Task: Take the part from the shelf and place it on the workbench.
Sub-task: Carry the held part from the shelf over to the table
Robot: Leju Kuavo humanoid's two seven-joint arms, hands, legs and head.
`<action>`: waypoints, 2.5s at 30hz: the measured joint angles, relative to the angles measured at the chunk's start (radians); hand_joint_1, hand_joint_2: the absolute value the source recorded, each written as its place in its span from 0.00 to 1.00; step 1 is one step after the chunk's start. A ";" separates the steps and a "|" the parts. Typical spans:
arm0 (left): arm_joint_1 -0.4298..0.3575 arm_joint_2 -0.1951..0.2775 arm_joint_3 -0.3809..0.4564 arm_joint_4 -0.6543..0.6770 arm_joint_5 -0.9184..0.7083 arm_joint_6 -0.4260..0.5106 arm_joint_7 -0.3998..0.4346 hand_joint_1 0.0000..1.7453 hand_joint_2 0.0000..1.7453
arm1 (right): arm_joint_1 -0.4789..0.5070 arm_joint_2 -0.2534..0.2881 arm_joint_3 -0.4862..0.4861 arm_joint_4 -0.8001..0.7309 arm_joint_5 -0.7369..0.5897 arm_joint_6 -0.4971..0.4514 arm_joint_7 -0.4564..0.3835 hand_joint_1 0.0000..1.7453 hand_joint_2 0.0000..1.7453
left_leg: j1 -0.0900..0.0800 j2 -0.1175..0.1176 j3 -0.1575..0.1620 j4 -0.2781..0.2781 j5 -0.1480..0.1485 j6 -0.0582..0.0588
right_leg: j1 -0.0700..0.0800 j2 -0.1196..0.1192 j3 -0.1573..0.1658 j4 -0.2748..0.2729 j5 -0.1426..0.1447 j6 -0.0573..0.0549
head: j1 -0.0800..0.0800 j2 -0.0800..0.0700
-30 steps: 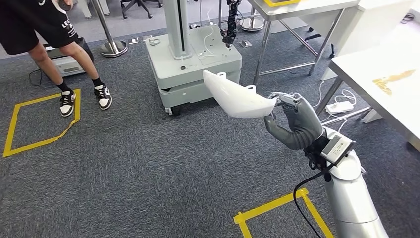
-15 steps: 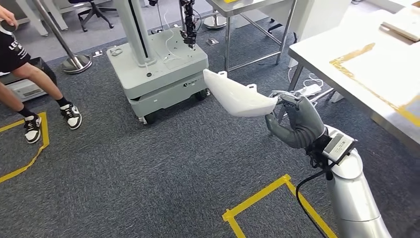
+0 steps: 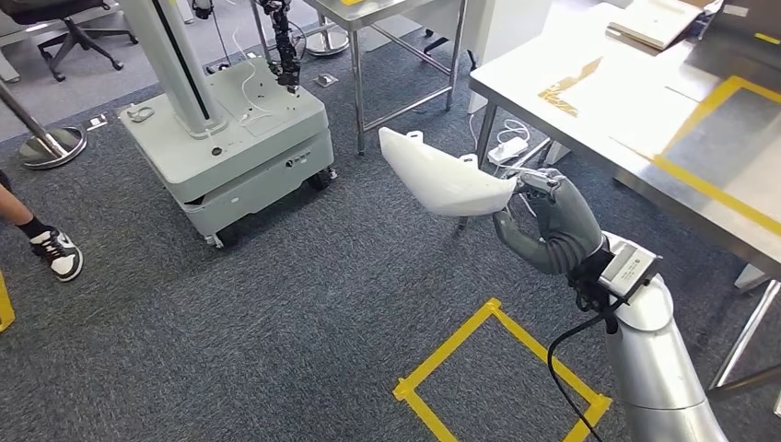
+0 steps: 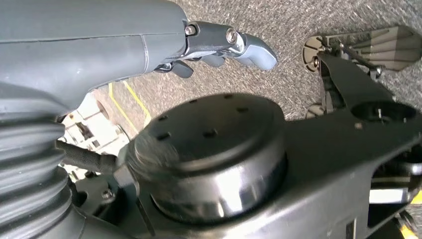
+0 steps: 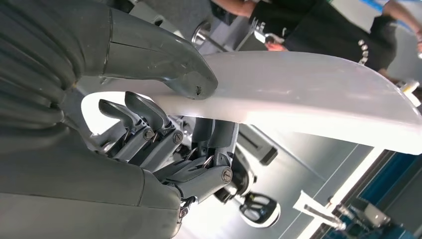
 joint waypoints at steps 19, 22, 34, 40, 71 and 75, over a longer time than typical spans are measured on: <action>0.000 0.004 0.000 -0.001 0.016 0.000 0.015 0.00 1.00 | -0.027 0.004 0.003 0.008 -0.014 0.004 -0.003 1.00 1.00 | 0.018 -0.148 0.001 0.017 -0.013 -0.044 | -0.005 0.120 0.071 -0.160 0.063 -0.023 | 0.000 0.000; -0.002 0.003 0.000 -0.001 0.021 0.000 0.020 0.00 1.00 | -0.028 0.004 0.003 0.008 -0.015 0.004 -0.003 1.00 1.00 | 0.013 -0.117 0.004 0.007 -0.002 -0.022 | -0.010 0.126 0.058 -0.162 0.069 -0.002 | 0.000 0.000; 0.006 0.000 0.000 -0.001 0.026 0.000 0.030 0.00 1.00 | -0.030 0.005 0.004 0.011 -0.022 -0.002 -0.002 1.00 1.00 | -0.005 0.038 0.001 0.004 -0.002 -0.012 | 0.017 -0.063 0.097 -0.160 0.037 -0.022 | 0.000 0.000; 0.001 0.000 0.000 -0.002 0.026 0.000 0.029 0.00 1.00 | -0.032 0.008 0.004 0.010 -0.023 -0.003 -0.001 1.00 1.00 | 0.001 -0.025 -0.038 0.109 -0.072 -0.045 | 0.006 0.002 0.098 -0.179 0.055 -0.054 | 0.000 0.000; -0.010 0.000 -0.042 -0.001 -0.009 0.000 0.027 0.00 1.00 | -0.036 0.018 0.001 0.021 -0.019 -0.048 0.010 1.00 1.00 | 0.008 -0.111 -0.010 -0.003 0.020 -0.006 | -0.006 0.109 0.073 -0.194 0.088 0.005 | 0.000 0.000; -0.008 -0.001 -0.044 -0.001 -0.009 0.000 0.022 0.00 1.00 | -0.042 0.017 -0.002 0.027 -0.023 -0.049 0.008 1.00 1.00 | 0.016 -0.086 0.008 -0.044 0.041 0.005 | -0.003 0.041 -0.001 -0.041 0.003 0.009 | 0.004 0.000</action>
